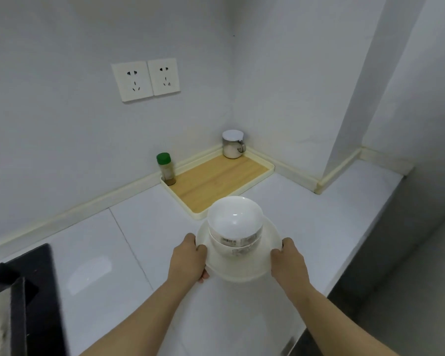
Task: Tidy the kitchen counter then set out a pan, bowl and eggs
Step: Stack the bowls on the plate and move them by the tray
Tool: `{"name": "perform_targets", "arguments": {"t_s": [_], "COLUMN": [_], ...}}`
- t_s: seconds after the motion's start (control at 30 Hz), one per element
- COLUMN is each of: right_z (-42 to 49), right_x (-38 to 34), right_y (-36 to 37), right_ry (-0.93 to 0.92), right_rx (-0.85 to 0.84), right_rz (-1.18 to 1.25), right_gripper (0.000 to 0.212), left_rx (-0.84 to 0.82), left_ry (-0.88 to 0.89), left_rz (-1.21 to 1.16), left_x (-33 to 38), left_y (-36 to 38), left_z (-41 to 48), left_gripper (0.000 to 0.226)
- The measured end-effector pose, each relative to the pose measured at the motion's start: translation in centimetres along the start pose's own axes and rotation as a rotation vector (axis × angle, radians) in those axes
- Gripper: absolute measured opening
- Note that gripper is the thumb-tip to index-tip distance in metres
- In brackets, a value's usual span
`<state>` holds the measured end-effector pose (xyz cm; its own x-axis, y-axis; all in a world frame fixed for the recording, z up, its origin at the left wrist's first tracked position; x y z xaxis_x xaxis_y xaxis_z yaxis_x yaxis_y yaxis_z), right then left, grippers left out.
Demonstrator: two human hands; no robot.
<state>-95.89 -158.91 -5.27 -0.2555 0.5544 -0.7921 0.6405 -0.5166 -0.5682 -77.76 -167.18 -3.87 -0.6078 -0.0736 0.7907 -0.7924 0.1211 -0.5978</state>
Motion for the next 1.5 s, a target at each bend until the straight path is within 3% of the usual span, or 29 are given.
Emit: {"name": "perform_targets", "arguments": {"t_s": [0.47,1.5], "right_z": [10.4,15.6], "right_x": [0.3,0.5], "right_y": [-3.6,-3.1], "right_ry": [0.018,0.037], "right_rx": [0.027,0.123], "right_rz": [-0.028,-0.069], "right_gripper": [0.011,0.007], "left_rx": [-0.046,-0.092], "left_ry": [-0.048,-0.021], "left_rz": [-0.020,0.012], "left_x": [5.9,7.1], "left_y": [8.7,13.3], "left_z": [6.7,11.7], "left_gripper": [0.018,0.015]}}
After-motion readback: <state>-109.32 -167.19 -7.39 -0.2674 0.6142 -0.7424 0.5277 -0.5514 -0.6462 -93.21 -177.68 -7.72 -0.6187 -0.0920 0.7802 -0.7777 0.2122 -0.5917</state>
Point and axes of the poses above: each hand's wrist, its own z-axis towards the middle knuckle, its own y-axis out of the palm, x = y × z, the point moved 3 cm from there along z, towards the middle knuckle, and after that the axes turned 10 degrees about x, right-handed, at the moved point
